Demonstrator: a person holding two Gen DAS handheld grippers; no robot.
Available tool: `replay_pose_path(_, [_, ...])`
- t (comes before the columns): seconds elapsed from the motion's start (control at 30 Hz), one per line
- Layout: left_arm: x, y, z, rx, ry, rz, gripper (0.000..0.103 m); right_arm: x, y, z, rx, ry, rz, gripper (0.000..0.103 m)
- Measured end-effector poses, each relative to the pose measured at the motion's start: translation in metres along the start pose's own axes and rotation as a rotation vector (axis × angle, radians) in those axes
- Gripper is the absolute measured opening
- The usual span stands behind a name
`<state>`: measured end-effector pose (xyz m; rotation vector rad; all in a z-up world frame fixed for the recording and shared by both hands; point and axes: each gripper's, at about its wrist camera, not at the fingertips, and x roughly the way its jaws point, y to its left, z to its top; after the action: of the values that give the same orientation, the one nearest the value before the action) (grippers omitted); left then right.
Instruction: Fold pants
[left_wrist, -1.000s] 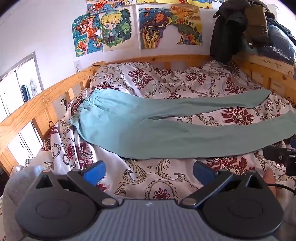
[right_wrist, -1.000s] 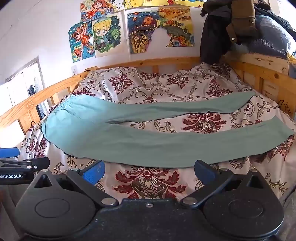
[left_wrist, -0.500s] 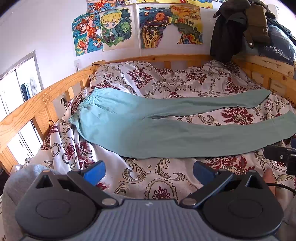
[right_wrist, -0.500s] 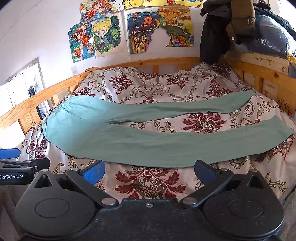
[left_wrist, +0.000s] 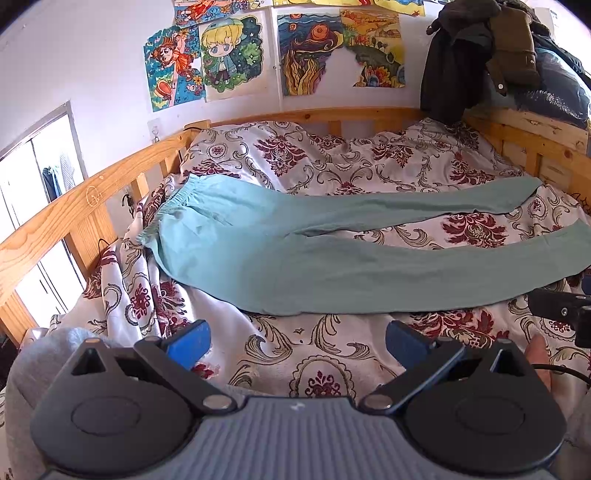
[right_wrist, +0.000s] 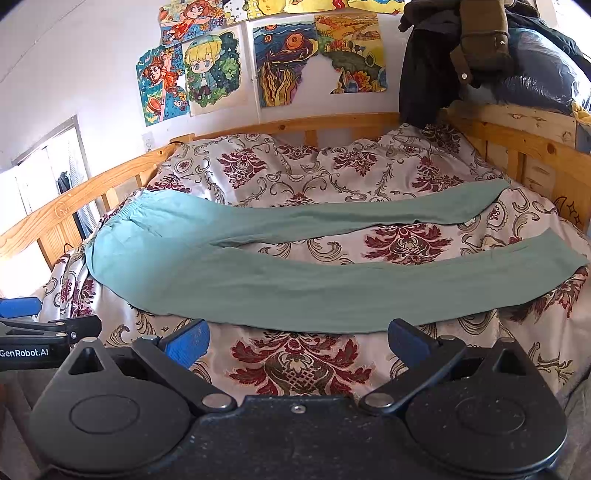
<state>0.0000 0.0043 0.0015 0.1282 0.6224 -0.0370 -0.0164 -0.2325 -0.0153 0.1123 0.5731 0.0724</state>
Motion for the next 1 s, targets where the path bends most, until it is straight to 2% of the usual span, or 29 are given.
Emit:
replay_pose_path(0.2, [0.0, -0.001, 0.0, 0.001, 0.004, -0.002, 0.103, 0.002, -0.001, 0.001, 0.0, 0.002, 0.001, 0.102])
replay_pose_path(0.37, [0.007, 0.004, 0.003, -0.034, 0.054, -0.023, 0.103, 0.001, -0.003, 0.002, -0.001, 0.02, -0.001, 0.102])
replay_pose_path(0.7, [0.017, 0.008, 0.023, -0.072, 0.093, -0.081, 0.103, 0.018, -0.018, 0.019, 0.104, 0.112, 0.054, 0.102])
replay_pose_path(0.93, [0.04, 0.011, 0.037, -0.093, 0.16, -0.129, 0.103, 0.031, -0.019, 0.026, 0.11, 0.145, 0.062, 0.103])
replay_pose_path(1.0, [0.053, 0.011, 0.045, -0.078, 0.208, -0.134, 0.103, 0.039, -0.022, 0.032, 0.103, 0.153, 0.071, 0.103])
